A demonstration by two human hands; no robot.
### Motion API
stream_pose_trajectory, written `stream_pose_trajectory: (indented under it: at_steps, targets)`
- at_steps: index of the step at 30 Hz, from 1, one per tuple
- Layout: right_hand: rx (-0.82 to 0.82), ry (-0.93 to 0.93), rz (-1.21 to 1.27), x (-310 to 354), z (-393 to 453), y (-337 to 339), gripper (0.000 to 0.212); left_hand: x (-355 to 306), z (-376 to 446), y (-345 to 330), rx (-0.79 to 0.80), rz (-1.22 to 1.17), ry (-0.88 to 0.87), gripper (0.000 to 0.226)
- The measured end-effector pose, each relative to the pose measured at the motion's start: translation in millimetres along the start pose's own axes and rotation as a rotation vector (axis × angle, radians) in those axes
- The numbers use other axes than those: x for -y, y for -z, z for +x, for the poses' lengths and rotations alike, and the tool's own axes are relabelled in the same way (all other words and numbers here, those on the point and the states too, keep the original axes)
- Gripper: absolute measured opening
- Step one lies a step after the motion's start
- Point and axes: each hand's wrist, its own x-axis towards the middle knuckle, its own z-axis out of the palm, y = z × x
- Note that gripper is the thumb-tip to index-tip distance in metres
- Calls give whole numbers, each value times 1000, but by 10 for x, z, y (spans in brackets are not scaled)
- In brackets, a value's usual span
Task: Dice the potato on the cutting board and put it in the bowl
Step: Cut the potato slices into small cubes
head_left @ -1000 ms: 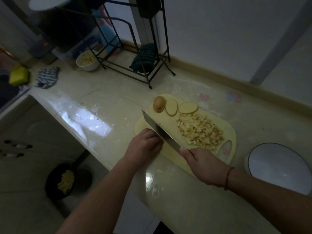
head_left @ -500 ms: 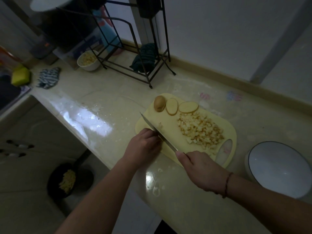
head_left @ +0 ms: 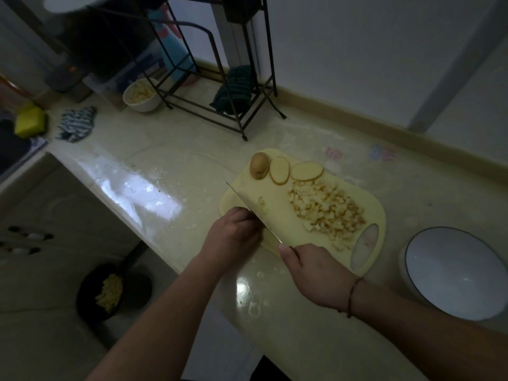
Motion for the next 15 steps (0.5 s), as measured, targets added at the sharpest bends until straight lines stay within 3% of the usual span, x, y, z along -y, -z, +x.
stream_pose_trajectory:
  at_steps: [8, 15]
  targets:
    - [-65, -75, 42, -112, -20, 212, 57, 76, -12, -42, -1, -1, -14, 21]
    - [-27, -3, 58, 26, -129, 110, 57, 80, -93, -4, 33, 37, -14, 15]
